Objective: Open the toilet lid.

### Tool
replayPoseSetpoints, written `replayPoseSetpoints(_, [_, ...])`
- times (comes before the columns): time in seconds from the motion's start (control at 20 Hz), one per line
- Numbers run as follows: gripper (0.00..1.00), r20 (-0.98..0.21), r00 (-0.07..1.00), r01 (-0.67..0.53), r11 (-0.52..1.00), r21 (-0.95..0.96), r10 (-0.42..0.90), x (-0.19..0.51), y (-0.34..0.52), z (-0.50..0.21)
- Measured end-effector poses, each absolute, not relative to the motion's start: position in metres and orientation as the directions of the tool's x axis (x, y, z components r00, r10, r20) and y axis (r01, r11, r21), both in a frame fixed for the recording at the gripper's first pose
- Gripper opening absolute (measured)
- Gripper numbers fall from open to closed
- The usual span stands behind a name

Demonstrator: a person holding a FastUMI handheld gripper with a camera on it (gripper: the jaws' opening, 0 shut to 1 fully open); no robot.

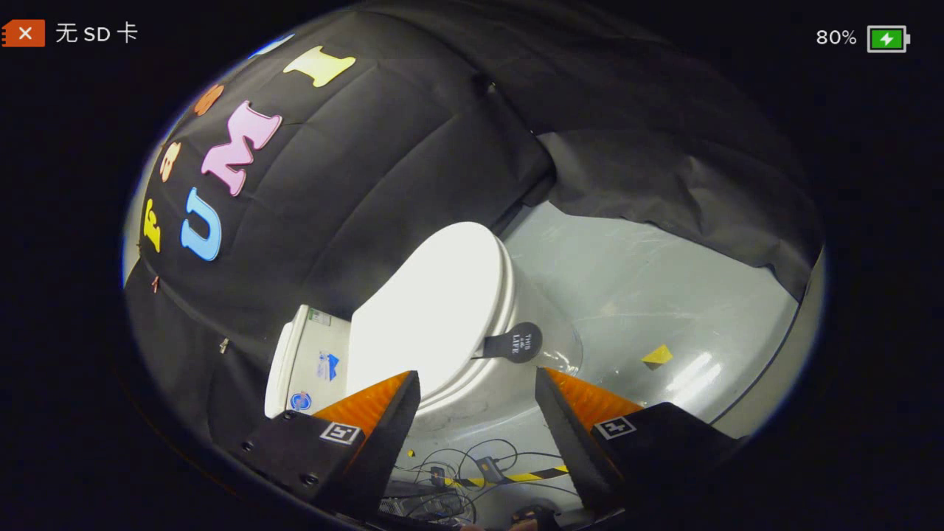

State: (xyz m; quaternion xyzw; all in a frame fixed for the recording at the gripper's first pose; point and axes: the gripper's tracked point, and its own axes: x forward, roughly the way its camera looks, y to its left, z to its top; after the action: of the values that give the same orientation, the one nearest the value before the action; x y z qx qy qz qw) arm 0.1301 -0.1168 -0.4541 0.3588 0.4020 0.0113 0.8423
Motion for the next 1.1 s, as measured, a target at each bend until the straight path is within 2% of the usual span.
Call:
replayPoseSetpoints(0.45, [0.97,-0.651,0.668,0.374,0.594,0.712,0.359,0.169,-0.128,-0.514])
replayPoseSetpoints(0.55, [0.9,-0.653,0.66,0.38,0.584,0.717,0.371,0.176,-0.127,-0.521])
replayPoseSetpoints(0.65, [0.89,-0.653,0.645,0.382,0.572,0.726,0.397,0.177,-0.119,-0.528])
replayPoseSetpoints(0.7, [0.74,-0.674,0.633,0.41,0.573,0.71,0.382,0.18,-0.121,-0.533])
replayPoseSetpoints(0.85, [0.26,-0.635,0.676,0.422,0.51,0.75,0.374,0.188,-0.122,-0.526])
replayPoseSetpoints(0.9, [0.13,-0.618,0.679,0.403,0.503,0.765,0.396,0.183,-0.121,-0.518])
replayPoseSetpoints(0.95, [0.13,-0.62,0.683,0.41,0.5,0.763,0.386,0.18,-0.122,-0.513])
replayPoseSetpoints(1.0, [0.05,-0.631,0.669,0.412,0.511,0.754,0.392,0.181,-0.119,-0.514])
replayPoseSetpoints(1.1, [0.05,-0.658,0.667,0.422,0.55,0.721,0.35,0.186,-0.12,-0.505])
